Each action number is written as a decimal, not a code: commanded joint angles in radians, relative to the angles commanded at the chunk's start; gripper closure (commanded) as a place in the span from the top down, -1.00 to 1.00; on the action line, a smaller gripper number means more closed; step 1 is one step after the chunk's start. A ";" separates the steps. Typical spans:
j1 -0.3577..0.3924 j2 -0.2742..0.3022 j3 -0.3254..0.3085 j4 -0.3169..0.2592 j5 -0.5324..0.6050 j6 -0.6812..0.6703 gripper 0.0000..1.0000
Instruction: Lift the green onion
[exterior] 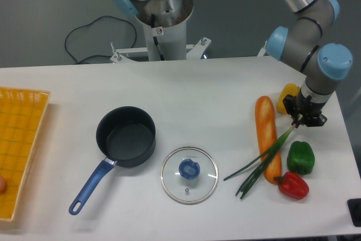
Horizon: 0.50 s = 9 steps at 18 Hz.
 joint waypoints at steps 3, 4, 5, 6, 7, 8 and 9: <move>-0.008 0.026 -0.014 -0.003 0.000 0.002 -0.77; -0.008 0.041 -0.018 -0.009 0.000 0.002 -0.77; -0.011 0.058 -0.028 -0.011 0.002 0.002 -0.77; -0.014 0.077 -0.043 -0.012 0.003 0.002 -0.76; -0.023 0.092 -0.055 -0.018 0.003 0.002 -0.76; -0.026 0.103 -0.060 -0.031 0.005 -0.001 -0.76; -0.026 0.113 -0.060 -0.046 0.005 -0.005 -0.76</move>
